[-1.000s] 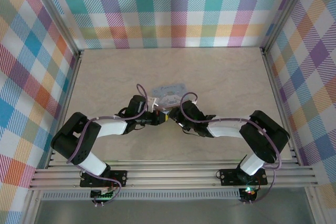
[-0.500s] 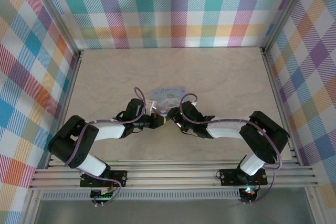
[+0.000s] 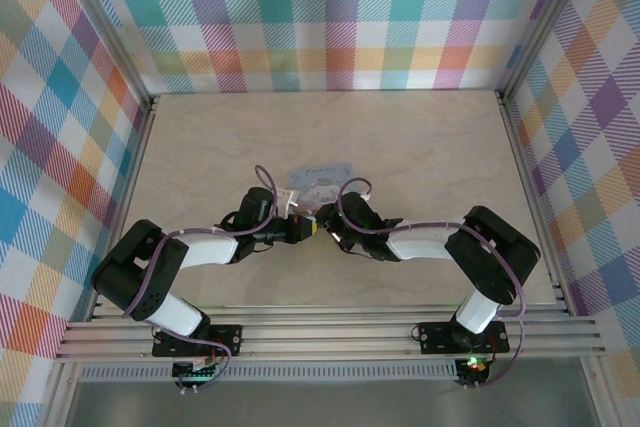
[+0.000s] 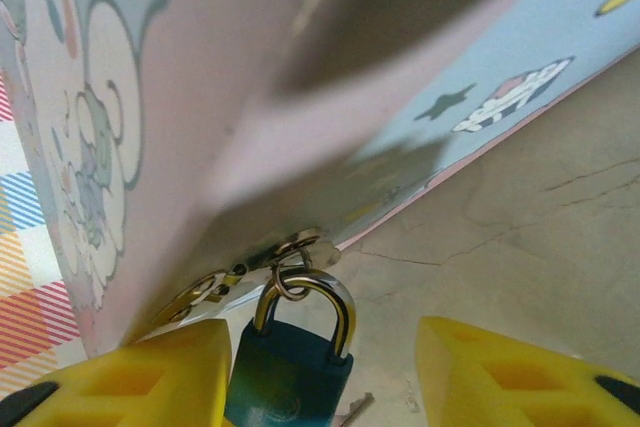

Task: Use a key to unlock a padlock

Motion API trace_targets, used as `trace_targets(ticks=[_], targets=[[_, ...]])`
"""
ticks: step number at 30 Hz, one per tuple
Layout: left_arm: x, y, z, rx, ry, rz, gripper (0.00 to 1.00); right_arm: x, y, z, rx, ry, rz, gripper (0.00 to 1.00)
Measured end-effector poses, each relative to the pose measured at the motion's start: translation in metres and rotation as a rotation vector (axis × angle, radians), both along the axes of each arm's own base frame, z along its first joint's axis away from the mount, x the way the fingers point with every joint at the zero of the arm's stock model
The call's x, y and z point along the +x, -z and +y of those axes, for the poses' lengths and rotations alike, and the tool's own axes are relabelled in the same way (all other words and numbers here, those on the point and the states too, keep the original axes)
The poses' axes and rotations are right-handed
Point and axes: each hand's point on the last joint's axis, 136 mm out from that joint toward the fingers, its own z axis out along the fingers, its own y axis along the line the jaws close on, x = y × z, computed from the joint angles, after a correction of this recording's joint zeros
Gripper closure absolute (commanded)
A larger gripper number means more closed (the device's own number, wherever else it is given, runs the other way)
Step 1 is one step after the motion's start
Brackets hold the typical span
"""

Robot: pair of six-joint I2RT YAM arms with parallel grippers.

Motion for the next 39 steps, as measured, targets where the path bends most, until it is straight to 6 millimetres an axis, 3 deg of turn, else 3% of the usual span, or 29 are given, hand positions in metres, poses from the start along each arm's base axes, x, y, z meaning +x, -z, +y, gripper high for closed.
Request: trace_targets(ticks=[12, 25, 32, 39], targets=[[0.0012, -0.0015, -0.0022, 0.003, 0.000, -0.021, 1.00, 0.0045, -0.0084, 0.0077, 0.045, 0.017, 0.016, 0.58], [0.0025, 0.0021, -0.0022, 0.016, -0.007, -0.027, 1.00, 0.0049, -0.0051, 0.0071, 0.073, 0.035, 0.067, 0.89], [0.0028, 0.0037, -0.0012, 0.024, -0.012, -0.021, 1.00, 0.0053, -0.0024, 0.0077, 0.096, 0.047, 0.085, 1.00], [0.0028, 0.0027, -0.0028, 0.024, -0.017, 0.002, 0.77, 0.0040, 0.0008, 0.0051, 0.126, 0.061, 0.092, 1.00]])
